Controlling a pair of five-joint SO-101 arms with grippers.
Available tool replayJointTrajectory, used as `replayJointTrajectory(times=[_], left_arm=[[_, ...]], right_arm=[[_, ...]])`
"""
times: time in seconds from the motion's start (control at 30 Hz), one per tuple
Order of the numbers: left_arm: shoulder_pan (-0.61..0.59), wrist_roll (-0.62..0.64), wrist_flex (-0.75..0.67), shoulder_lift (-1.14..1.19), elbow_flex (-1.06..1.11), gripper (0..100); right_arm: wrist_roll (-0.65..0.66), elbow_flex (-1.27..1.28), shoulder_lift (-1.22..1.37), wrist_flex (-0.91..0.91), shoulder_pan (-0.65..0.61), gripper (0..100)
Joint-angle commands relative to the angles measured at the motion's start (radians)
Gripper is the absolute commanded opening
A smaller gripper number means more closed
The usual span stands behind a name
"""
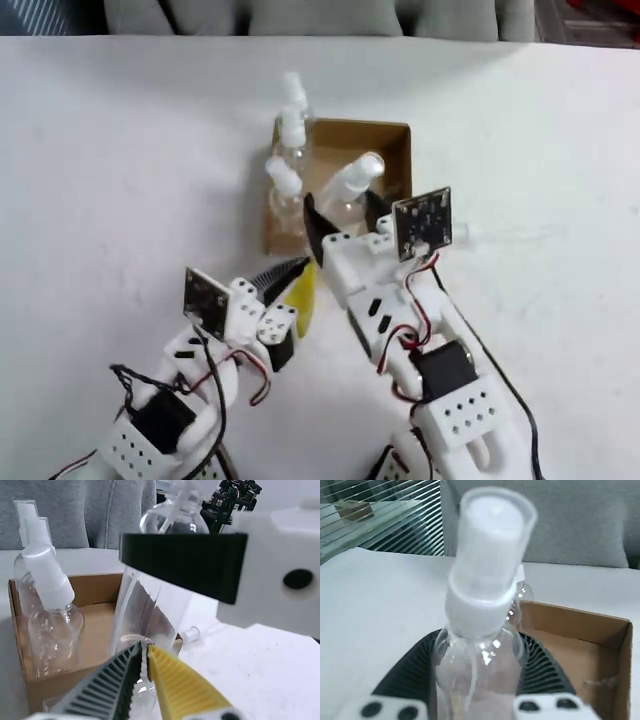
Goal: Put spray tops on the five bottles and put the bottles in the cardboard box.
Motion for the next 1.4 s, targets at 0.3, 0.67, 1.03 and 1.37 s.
replayJointTrajectory(times=[0.3, 0.67, 1.03, 1.37], left_arm=[[-0.012, -0.012, 0.005, -0.007, -0.002, 2], [-0.013, -0.086, 0.034, -0.008, -0.002, 2], [-0.018, -0.087, 0.034, -0.008, -0.002, 2], [-0.021, -0.087, 0.058, -0.007, -0.002, 2]], right_arm=[[0.08, -0.11, -0.084, 0.188, 0.013, 1.6], [0.089, -0.115, -0.154, 0.26, 0.033, 1.6], [0.091, -0.109, -0.153, 0.228, 0.179, 1.6], [0.089, -0.015, -0.14, 0.074, 0.239, 1.6]])
